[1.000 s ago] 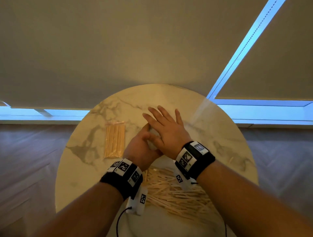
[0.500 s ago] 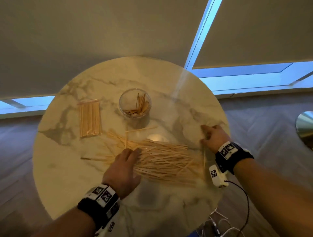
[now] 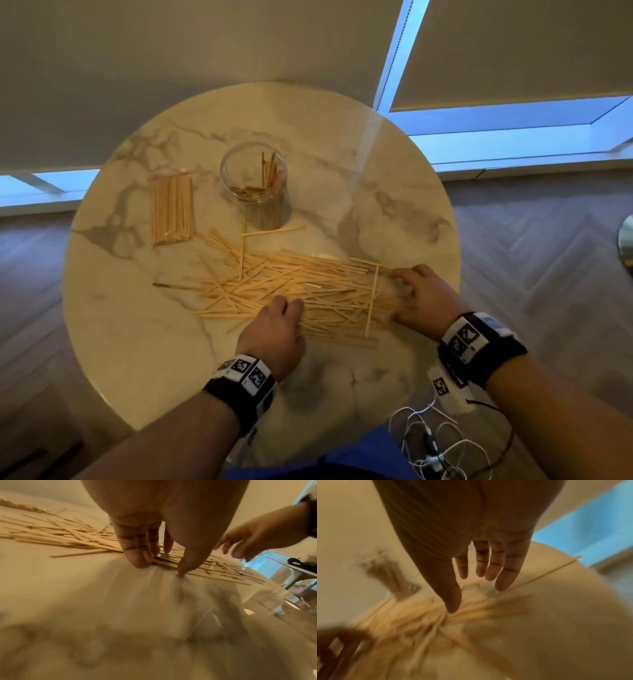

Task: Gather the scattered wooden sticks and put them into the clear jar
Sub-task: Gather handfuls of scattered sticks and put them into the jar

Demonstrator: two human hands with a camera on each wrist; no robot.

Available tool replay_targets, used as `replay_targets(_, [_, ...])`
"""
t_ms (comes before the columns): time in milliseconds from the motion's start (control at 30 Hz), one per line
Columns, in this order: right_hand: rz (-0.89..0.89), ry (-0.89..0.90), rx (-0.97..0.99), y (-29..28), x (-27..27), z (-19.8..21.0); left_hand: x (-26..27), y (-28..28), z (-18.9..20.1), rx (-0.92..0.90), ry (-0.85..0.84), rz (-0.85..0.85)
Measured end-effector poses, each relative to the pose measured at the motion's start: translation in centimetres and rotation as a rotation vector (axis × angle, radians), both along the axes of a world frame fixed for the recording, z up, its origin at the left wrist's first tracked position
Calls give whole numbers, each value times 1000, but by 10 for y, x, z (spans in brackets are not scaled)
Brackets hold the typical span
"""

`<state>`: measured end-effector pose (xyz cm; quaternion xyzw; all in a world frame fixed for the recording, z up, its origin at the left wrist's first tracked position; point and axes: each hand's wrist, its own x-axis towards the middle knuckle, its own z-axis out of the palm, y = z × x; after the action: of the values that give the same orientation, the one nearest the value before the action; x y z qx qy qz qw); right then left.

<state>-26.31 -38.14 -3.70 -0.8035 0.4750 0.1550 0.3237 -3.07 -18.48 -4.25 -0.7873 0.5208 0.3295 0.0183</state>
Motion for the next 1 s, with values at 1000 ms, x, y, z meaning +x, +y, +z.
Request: replay_targets(1000, [713, -75, -229, 4, 95, -7, 22, 6, -3, -93, 91, 308])
